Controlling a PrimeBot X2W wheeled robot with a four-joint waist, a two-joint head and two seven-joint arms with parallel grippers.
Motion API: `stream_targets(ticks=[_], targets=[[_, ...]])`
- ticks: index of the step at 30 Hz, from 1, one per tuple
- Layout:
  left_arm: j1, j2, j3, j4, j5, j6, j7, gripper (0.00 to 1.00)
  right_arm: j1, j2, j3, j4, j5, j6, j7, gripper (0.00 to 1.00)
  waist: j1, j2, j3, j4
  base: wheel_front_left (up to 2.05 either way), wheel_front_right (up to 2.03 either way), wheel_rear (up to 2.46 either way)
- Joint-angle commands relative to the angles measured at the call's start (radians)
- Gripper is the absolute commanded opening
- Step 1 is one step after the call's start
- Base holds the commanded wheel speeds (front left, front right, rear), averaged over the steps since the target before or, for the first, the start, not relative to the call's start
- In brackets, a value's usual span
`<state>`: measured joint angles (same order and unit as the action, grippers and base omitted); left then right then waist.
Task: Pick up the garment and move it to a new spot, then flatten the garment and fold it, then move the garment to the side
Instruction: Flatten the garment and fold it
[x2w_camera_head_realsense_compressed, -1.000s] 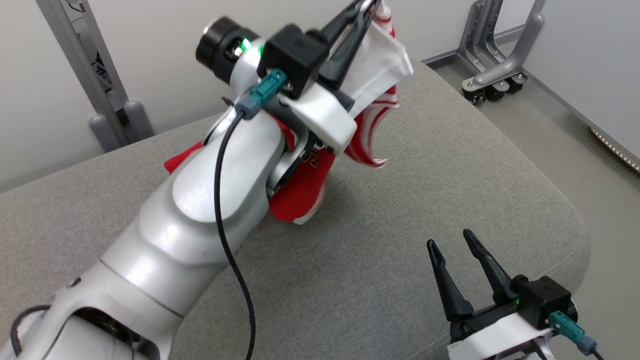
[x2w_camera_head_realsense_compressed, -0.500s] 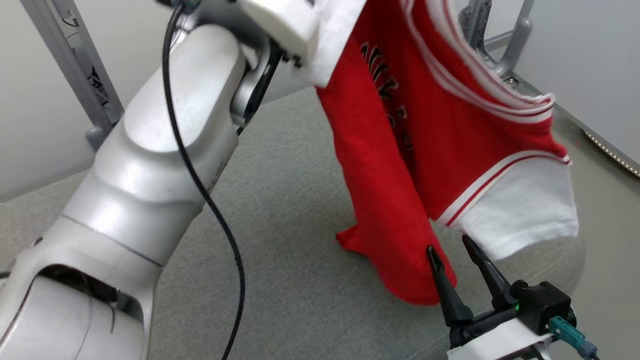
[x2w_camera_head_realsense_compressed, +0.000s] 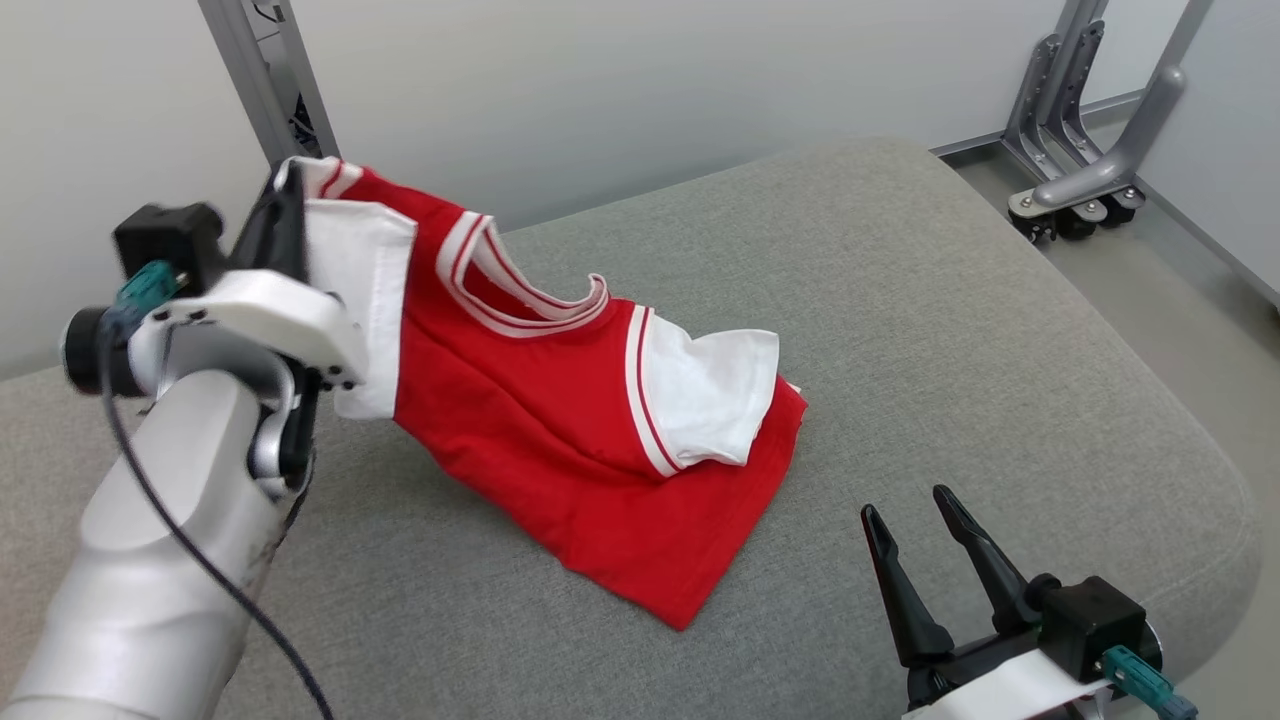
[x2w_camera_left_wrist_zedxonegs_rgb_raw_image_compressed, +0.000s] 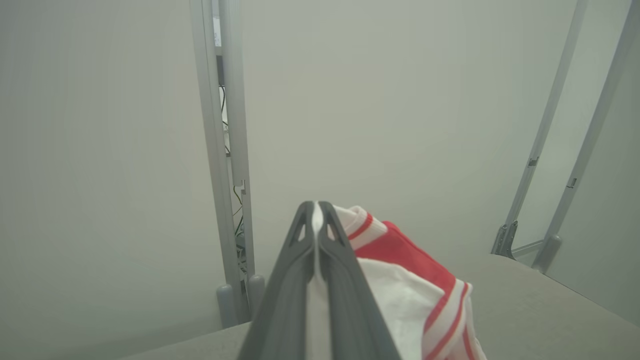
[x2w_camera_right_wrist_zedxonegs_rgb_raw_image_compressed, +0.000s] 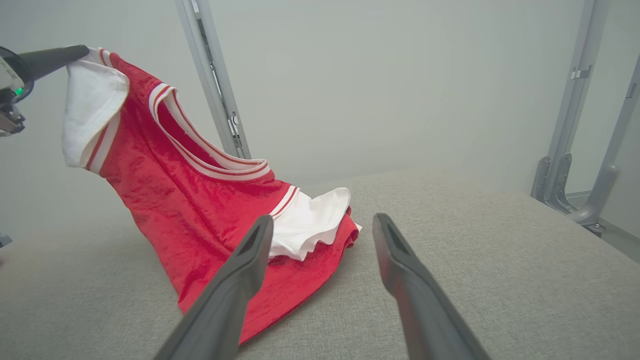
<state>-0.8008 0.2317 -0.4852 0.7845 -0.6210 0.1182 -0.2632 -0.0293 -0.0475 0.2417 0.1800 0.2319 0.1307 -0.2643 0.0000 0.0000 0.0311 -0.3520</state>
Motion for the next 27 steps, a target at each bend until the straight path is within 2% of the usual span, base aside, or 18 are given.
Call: stream_targets(ticks=[1, 7, 13, 21, 27], targets=[[0.052, 0.026, 0.047, -0.028, 0.005, 0.015, -0.002, 0.00, 0.006, -0.006, -0.003, -0.002, -0.005, 0.000, 0.000, 1.00, 0.0000, 0.0000, -0.002, 0.010, 0.00, 0.00, 0.00], [0.263, 0.072, 0.230, -0.144, 0.008, 0.045, -0.002, 0.00, 0.019, -0.006, -0.014, 0.001, -0.015, 0.000, 0.000, 1.00, 0.0000, 0.0000, -0.007, 0.040, 0.00, 0.00, 0.00], [0.436, 0.066, 0.359, -0.226, 0.020, 0.060, -0.002, 0.00, 0.027, -0.006, -0.019, 0.006, -0.013, 0.000, 0.000, 1.00, 0.0000, 0.0000, -0.009, 0.079, 0.00, 0.00, 0.00], [0.585, 0.026, 0.459, -0.239, 0.035, 0.090, -0.002, 0.00, 0.021, -0.005, -0.007, 0.019, -0.018, 0.000, 0.000, 1.00, 0.0000, 0.0000, -0.011, 0.118, 0.00, 0.00, 0.00], [0.630, 0.012, 0.469, -0.188, 0.046, 0.102, -0.002, 0.02, 0.019, -0.006, 0.003, 0.049, -0.014, 0.000, 0.000, 1.00, 0.0000, 0.0000, -0.011, 0.143, 0.00, 0.00, 0.00]])
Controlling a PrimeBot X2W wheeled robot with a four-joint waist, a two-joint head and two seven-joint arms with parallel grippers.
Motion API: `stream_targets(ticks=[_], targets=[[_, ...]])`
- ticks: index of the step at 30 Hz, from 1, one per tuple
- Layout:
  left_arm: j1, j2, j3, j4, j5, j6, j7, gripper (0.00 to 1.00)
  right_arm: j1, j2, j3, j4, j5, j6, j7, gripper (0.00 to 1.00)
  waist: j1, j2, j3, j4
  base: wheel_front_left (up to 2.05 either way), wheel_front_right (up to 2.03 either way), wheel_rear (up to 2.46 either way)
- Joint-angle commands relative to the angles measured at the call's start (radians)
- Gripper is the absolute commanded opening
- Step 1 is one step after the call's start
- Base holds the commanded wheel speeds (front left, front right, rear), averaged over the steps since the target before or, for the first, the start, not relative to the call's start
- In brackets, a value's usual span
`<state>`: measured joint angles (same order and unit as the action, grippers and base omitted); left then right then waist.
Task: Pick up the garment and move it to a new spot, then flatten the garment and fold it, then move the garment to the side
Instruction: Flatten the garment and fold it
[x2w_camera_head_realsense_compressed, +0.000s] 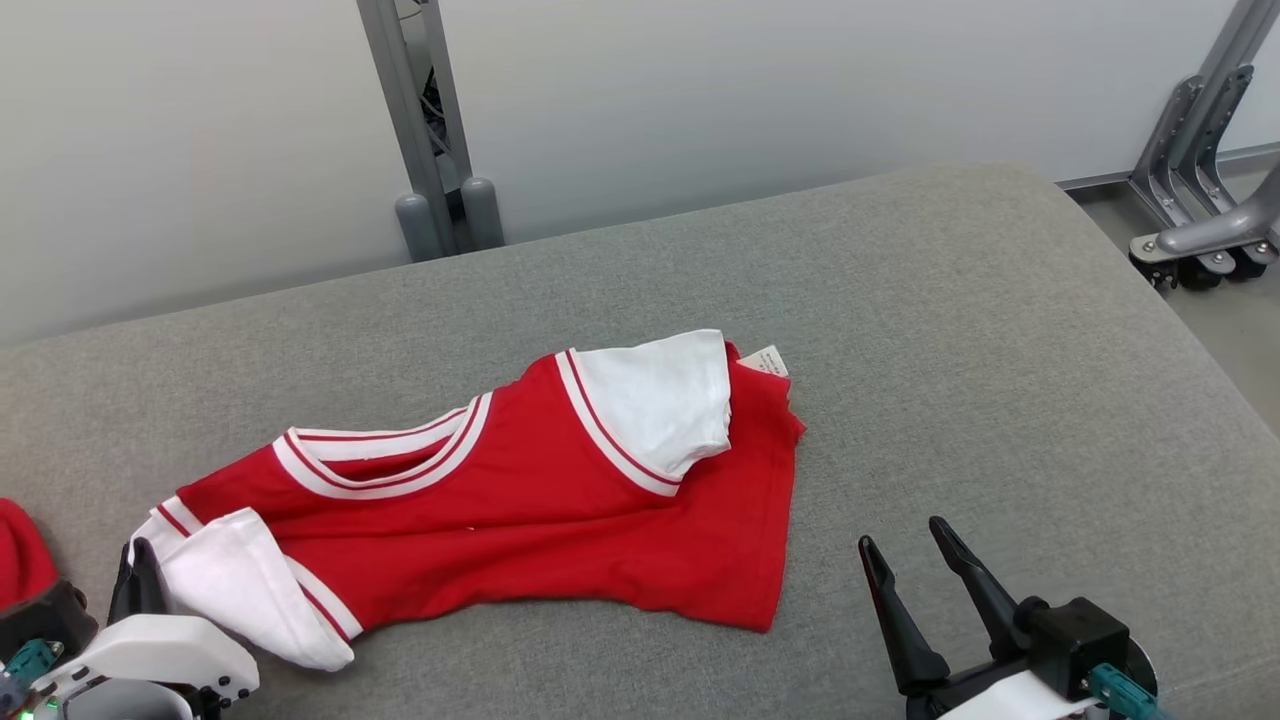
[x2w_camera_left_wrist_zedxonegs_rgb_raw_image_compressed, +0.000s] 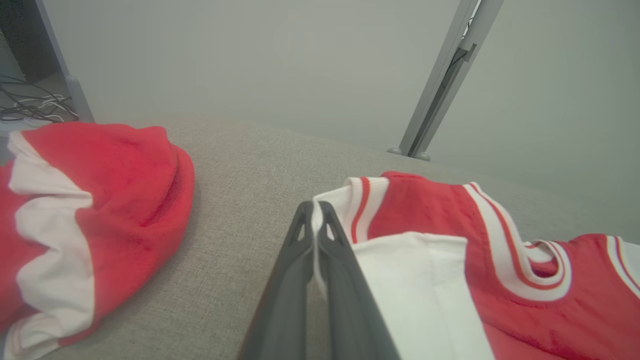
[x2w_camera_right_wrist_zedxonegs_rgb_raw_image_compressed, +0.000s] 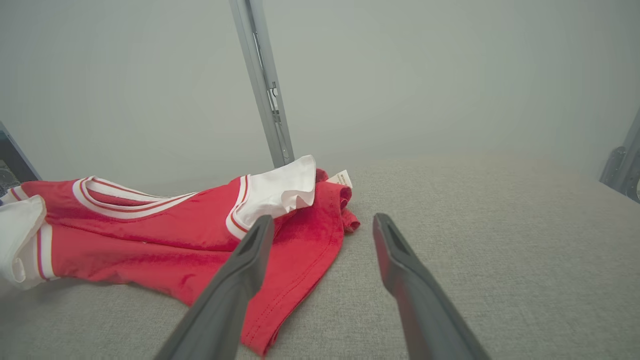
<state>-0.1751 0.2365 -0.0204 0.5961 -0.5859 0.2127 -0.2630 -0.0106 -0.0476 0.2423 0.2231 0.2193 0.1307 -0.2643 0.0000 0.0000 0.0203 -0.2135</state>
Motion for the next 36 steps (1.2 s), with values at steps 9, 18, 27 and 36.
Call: stream_targets(ticks=[9, 18, 27, 36], targets=[[0.033, -0.007, 0.017, -0.056, 0.111, -0.009, -0.002, 1.00, -0.012, -0.006, 0.010, 0.036, 0.004, 0.000, 0.000, 1.00, 0.0000, 0.0000, -0.002, 0.026, 0.00, 0.00, 0.00], [0.114, -0.079, 0.037, -0.268, 0.265, -0.034, -0.002, 1.00, -0.005, -0.006, 0.022, 0.102, 0.035, 0.000, 0.000, 1.00, 0.0000, 0.0000, -0.005, 0.077, 0.00, 0.00, 0.00], [0.245, -0.168, -0.009, -0.447, 0.347, -0.080, -0.002, 1.00, -0.010, -0.006, 0.058, 0.228, 0.058, 0.000, 0.000, 1.00, 0.0000, 0.0000, -0.013, 0.154, 0.00, 0.00, 0.00], [0.292, -0.183, -0.093, -0.474, 0.373, -0.092, -0.002, 1.00, -0.060, -0.006, 0.079, 0.400, 0.084, 0.000, 0.000, 0.92, 0.0000, 0.0000, -0.023, 0.220, 0.00, 0.00, 0.00]])
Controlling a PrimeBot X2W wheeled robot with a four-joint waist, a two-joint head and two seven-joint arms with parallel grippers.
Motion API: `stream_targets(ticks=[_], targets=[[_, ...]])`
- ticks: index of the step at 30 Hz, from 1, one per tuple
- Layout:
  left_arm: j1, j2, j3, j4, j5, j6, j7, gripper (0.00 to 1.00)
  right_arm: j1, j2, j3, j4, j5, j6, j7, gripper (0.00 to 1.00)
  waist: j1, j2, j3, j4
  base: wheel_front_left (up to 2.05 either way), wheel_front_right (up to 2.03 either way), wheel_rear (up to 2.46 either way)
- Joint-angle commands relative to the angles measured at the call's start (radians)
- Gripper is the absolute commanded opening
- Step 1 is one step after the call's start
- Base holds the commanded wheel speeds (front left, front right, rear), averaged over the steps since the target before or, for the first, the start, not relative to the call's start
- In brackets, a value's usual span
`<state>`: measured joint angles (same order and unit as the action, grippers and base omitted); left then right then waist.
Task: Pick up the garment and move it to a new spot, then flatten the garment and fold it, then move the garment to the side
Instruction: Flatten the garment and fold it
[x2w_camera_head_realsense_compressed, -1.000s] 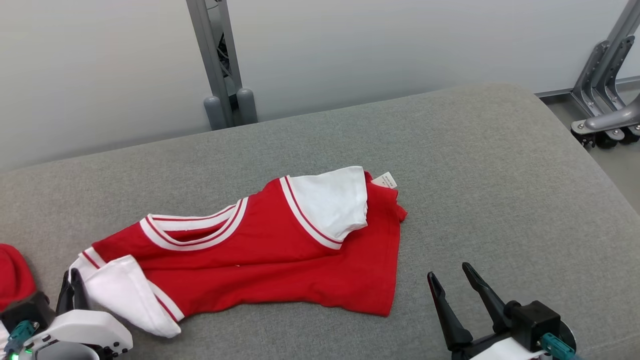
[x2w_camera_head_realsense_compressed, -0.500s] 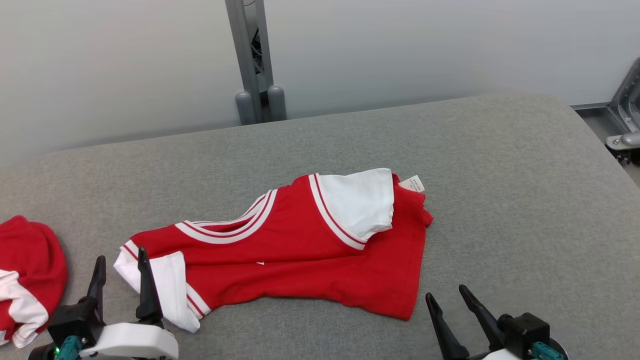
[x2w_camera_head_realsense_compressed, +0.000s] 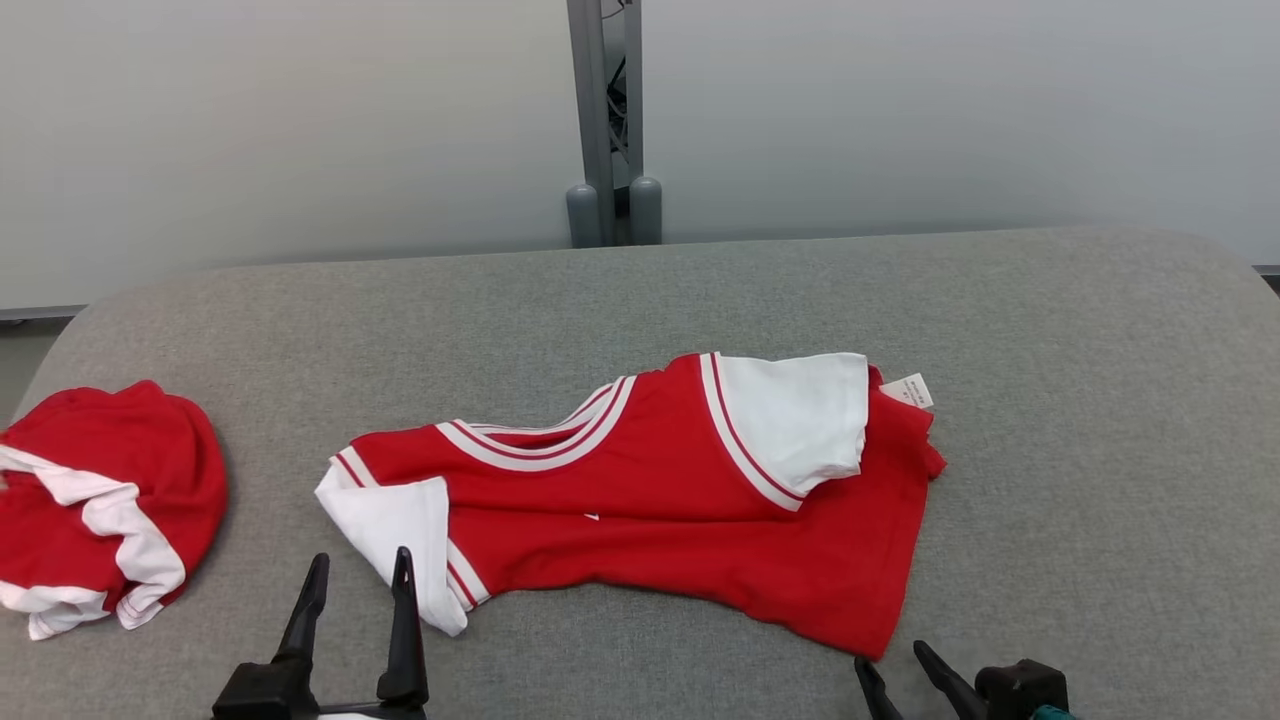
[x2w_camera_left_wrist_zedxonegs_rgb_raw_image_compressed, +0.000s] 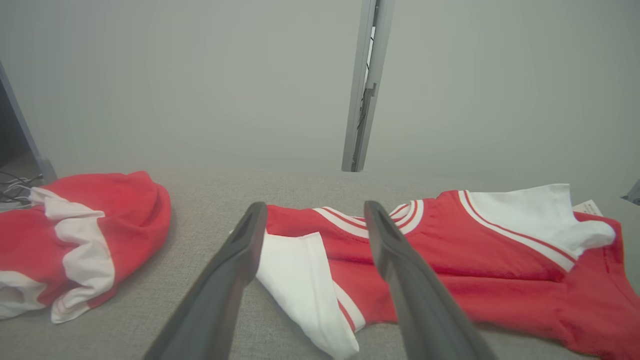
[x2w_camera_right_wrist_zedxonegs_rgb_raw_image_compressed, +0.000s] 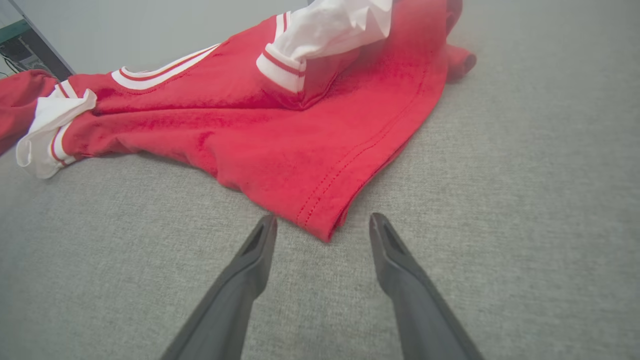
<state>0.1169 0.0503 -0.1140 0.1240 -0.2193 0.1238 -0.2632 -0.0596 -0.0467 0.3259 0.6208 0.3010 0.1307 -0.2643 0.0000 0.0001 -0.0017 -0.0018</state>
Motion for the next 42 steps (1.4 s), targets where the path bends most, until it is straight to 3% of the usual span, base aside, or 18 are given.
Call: stream_targets(ticks=[1, 3, 6, 8, 9, 11, 19, 29, 37, 38, 39, 42], targets=[[-0.002, 0.003, -0.005, -0.002, 0.008, -0.003, -0.002, 1.00, -0.018, -0.007, -0.007, 0.020, 0.004, 0.000, 0.000, 0.94, 0.0000, -0.0001, -0.001, 0.014, 0.00, 0.00, 0.00], [-0.006, 0.002, -0.016, -0.004, 0.013, -0.006, -0.002, 1.00, -0.034, -0.006, -0.005, 0.053, 0.010, 0.000, 0.000, 0.88, 0.0000, -0.0001, 0.001, 0.024, 0.00, 0.00, 0.00], [-0.006, 0.002, -0.033, -0.005, 0.026, -0.012, -0.002, 1.00, -0.062, -0.007, -0.007, 0.097, 0.031, 0.000, 0.000, 0.50, 0.0000, -0.0001, 0.006, 0.043, 0.00, 0.00, 0.00], [-0.004, 0.002, -0.039, -0.004, 0.036, -0.016, -0.002, 1.00, -0.079, -0.006, 0.001, 0.123, 0.041, 0.000, 0.000, 0.42, 0.0000, -0.0001, 0.011, 0.053, 0.00, 0.00, 0.00], [-0.004, 0.002, -0.041, -0.006, 0.041, -0.019, -0.002, 1.00, -0.087, -0.007, 0.003, 0.133, 0.045, 0.000, 0.000, 0.31, 0.0000, -0.0001, 0.015, 0.058, 0.00, 0.00, 0.00], [-0.001, 0.002, -0.041, -0.009, 0.049, -0.021, -0.002, 1.00, -0.099, -0.007, 0.005, 0.152, 0.052, 0.000, 0.000, 0.00, 0.0000, -0.0001, 0.021, 0.066, 0.00, 0.00, 0.00], [0.006, 0.002, -0.048, -0.014, 0.059, -0.010, -0.002, 1.00, -0.113, -0.013, -0.077, 0.150, 0.004, 0.000, 0.000, 0.00, 0.0000, -0.0001, 0.031, 0.064, 0.00, 0.00, 0.00], [-0.014, 0.002, -0.046, -0.004, 0.066, -0.013, -0.002, 1.00, -0.095, -0.089, -0.242, 0.064, -0.068, 0.000, 0.000, 0.00, 0.0000, -0.0001, 0.050, 0.024, 0.00, 0.00, 0.00], [-0.032, 0.002, -0.047, 0.010, 0.076, -0.019, -0.002, 1.00, -0.121, -0.111, -0.303, 0.153, -0.064, 0.000, 0.000, 0.00, 0.0000, -0.0001, 0.065, 0.014, 0.00, 0.00, 0.00], [-0.033, 0.002, -0.048, 0.012, 0.077, -0.019, -0.002, 1.00, -0.132, -0.115, -0.309, 0.169, -0.064, 0.000, 0.000, 0.32, 0.0000, -0.0001, 0.065, 0.013, 0.00, 0.00, 0.00], [-0.035, 0.002, -0.049, 0.012, 0.076, -0.018, -0.002, 1.00, -0.150, -0.122, -0.326, 0.167, -0.071, 0.000, 0.000, 1.00, 0.0000, -0.0001, 0.064, 0.011, 0.00, 0.00, 0.00], [-0.037, 0.002, -0.049, 0.007, 0.072, -0.012, -0.002, 1.00, -0.158, -0.110, -0.370, 0.131, -0.111, 0.000, 0.000, 1.00, 0.0000, -0.0001, 0.058, 0.001, 0.00, 0.00, 0.00]])
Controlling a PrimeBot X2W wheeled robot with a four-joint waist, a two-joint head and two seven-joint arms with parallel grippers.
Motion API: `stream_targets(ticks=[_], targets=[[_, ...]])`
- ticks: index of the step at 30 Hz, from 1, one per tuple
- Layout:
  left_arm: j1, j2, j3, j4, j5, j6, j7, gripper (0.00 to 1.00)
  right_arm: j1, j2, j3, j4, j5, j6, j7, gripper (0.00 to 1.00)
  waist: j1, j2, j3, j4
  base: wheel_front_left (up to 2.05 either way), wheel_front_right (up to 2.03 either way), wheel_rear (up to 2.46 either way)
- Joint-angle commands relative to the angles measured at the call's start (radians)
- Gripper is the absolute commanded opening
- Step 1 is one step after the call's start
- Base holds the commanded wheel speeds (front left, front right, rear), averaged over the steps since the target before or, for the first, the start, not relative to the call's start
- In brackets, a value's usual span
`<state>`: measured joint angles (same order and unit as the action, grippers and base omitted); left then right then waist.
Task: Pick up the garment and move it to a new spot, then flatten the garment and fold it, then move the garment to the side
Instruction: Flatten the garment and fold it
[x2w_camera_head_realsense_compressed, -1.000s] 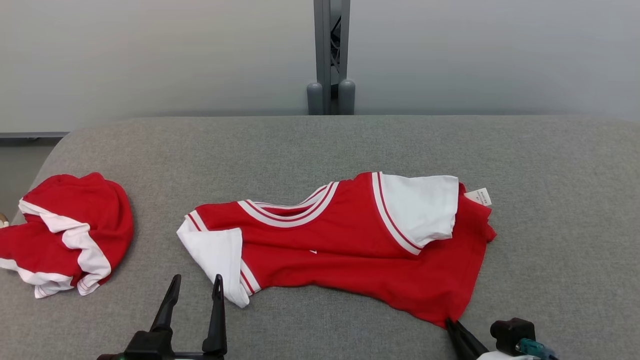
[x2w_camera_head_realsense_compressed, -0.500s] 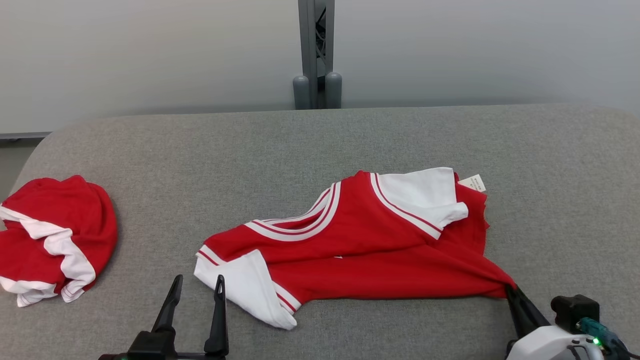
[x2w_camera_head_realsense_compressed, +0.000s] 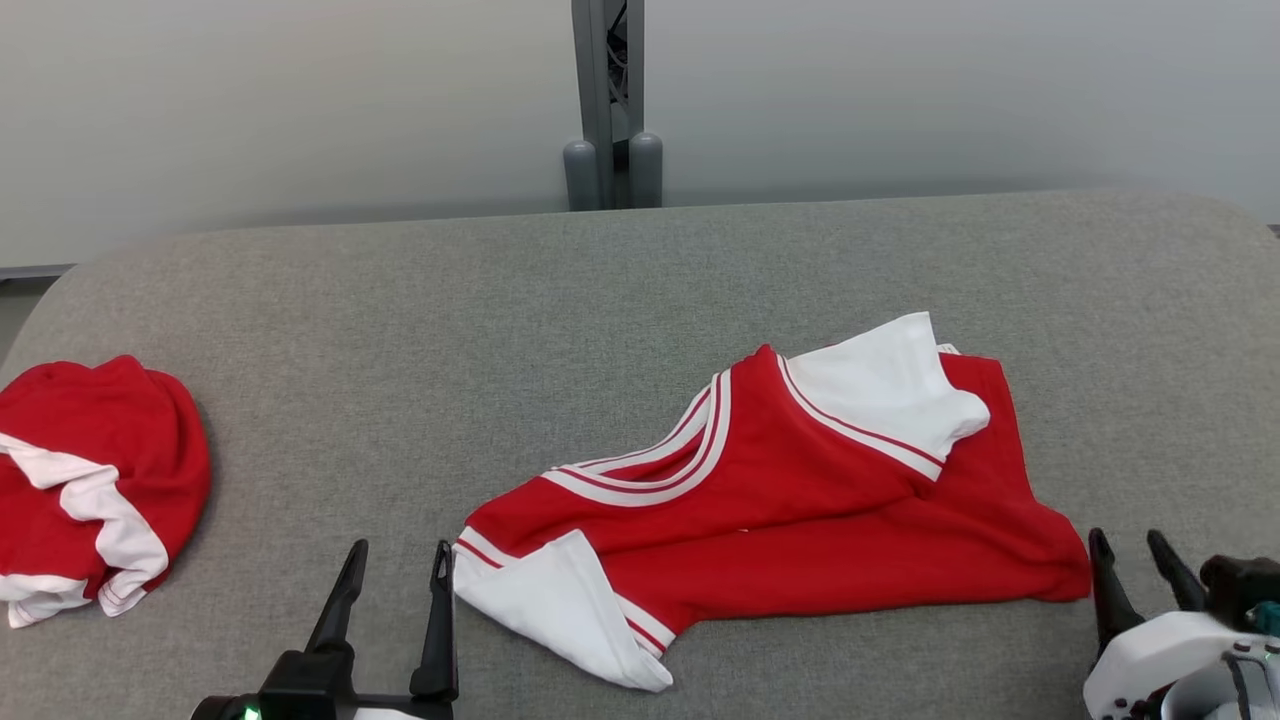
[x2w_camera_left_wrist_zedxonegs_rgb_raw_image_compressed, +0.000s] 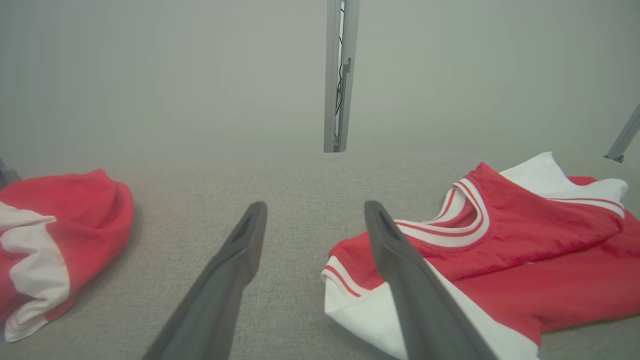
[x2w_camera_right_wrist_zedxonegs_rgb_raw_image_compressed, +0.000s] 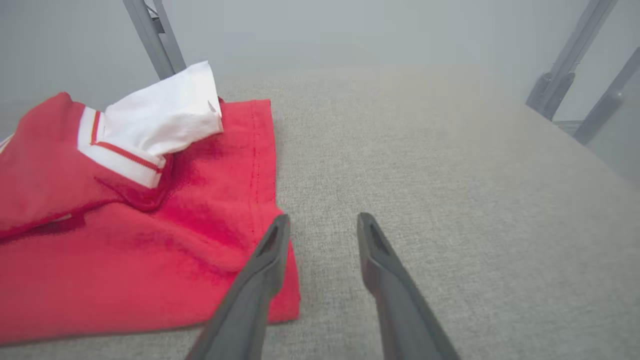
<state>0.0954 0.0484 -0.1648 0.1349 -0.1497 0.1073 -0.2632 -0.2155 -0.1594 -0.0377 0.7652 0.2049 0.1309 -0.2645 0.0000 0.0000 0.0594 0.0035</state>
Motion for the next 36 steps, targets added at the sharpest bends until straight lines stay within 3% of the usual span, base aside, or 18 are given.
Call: stream_targets(ticks=[1, 5, 13, 20, 36], targets=[[-0.015, 0.004, 0.003, -0.005, 0.002, 0.007, -0.002, 1.00, -0.003, 0.010, -0.017, -0.041, -0.029, 0.000, 0.000, 1.00, 0.0000, 0.0000, -0.006, -0.008, 0.00, 0.00, 0.00], [-0.014, 0.004, 0.008, -0.020, -0.002, 0.021, -0.002, 1.00, 0.029, 0.041, 0.003, -0.198, -0.067, 0.000, 0.000, 1.00, 0.0000, 0.0000, -0.026, -0.022, 0.00, 0.00, 0.00], [0.006, 0.004, 0.014, -0.038, -0.016, 0.037, -0.002, 1.00, 0.135, 0.076, 0.168, -0.445, -0.043, 0.000, 0.000, 1.00, 0.0000, 0.0000, -0.065, -0.036, 0.00, 0.00, 0.00], [0.023, 0.004, -0.002, -0.038, -0.025, 0.047, -0.002, 1.00, 0.220, 0.081, 0.232, -0.507, -0.029, 0.000, 0.000, 1.00, 0.0000, 0.0000, -0.096, -0.033, 0.00, 0.00, 0.00], [0.080, 0.004, -0.009, -0.034, -0.017, 0.061, -0.002, 1.00, 0.330, 0.074, 0.215, -0.555, -0.006, 0.000, 0.000, 1.00, 0.0000, 0.0000, -0.142, -0.030, 0.00, 0.00, 0.00]])
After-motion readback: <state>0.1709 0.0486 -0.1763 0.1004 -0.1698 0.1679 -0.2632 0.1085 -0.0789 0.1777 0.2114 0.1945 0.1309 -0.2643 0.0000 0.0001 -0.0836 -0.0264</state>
